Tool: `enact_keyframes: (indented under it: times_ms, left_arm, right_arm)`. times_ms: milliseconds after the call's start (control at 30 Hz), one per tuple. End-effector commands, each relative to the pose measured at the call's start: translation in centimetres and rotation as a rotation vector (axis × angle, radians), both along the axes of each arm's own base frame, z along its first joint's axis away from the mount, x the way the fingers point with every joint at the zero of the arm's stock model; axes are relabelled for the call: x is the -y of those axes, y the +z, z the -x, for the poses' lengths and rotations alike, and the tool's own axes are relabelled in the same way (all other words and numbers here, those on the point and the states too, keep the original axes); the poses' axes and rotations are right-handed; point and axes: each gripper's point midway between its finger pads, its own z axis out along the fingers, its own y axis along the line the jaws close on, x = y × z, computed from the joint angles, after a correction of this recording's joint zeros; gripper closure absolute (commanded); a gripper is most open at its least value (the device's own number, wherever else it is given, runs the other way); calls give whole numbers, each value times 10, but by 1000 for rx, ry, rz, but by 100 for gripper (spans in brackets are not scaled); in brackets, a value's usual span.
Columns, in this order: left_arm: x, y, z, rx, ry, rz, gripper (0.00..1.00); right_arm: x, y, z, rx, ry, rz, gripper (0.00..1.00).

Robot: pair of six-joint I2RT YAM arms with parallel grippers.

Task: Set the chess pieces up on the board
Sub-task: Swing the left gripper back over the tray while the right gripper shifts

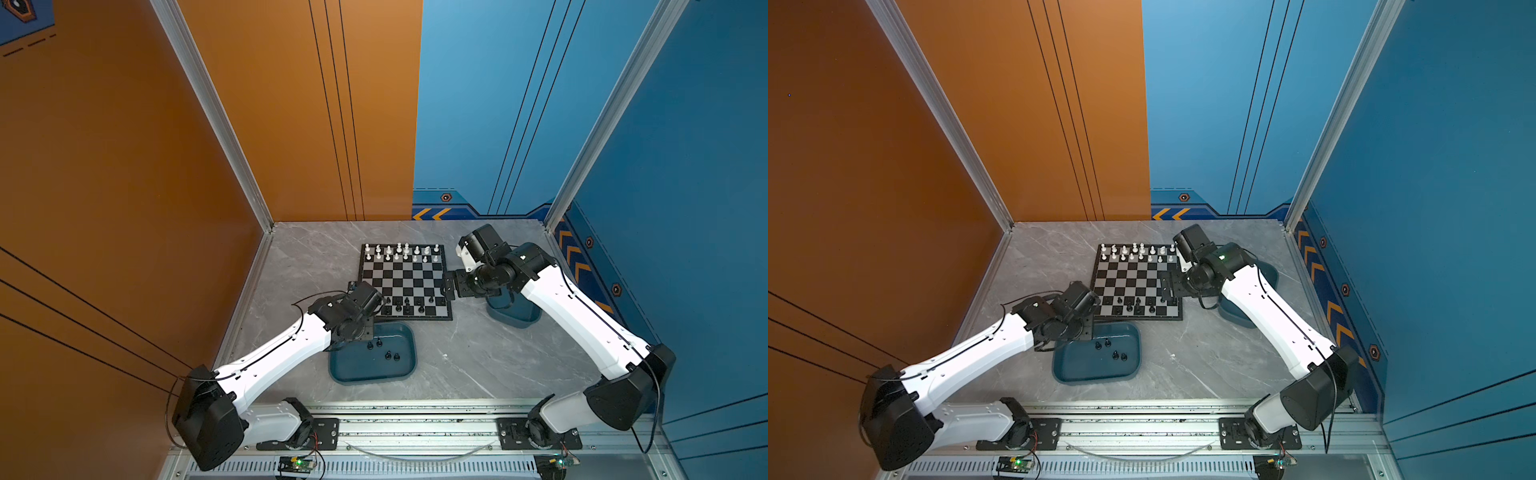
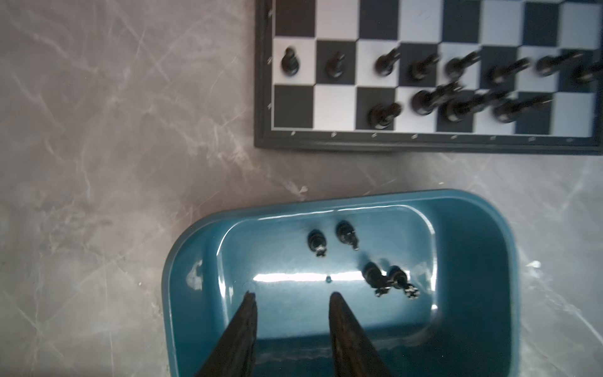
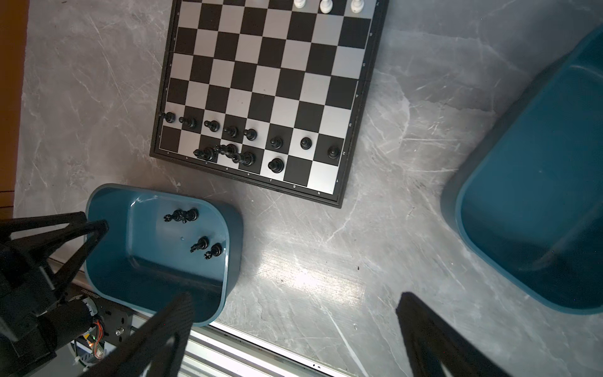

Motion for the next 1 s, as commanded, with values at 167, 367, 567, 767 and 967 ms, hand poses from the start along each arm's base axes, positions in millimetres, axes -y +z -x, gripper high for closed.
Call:
enact_keyframes:
  times_ms: [167, 367, 567, 767, 967]
  left_arm:
    - [14, -8, -10, 9, 28, 67, 62]
    - [41, -13, -25, -10, -39, 88, 63]
    - [68, -24, -35, -50, -121, 63, 65]
    - [80, -36, -40, -82, -155, 41, 66]
    - [77, -43, -36, -104, -143, 31, 67]
  right_arm:
    - [-11, 9, -1, 27, 36, -10, 0]
    - [-5, 8, 3, 29, 10, 2, 0]
    - [3, 7, 7, 33, -22, 9, 0]
    - [11, 6, 11, 35, -45, 18, 0]
    - [19, 6, 12, 36, -62, 24, 0]
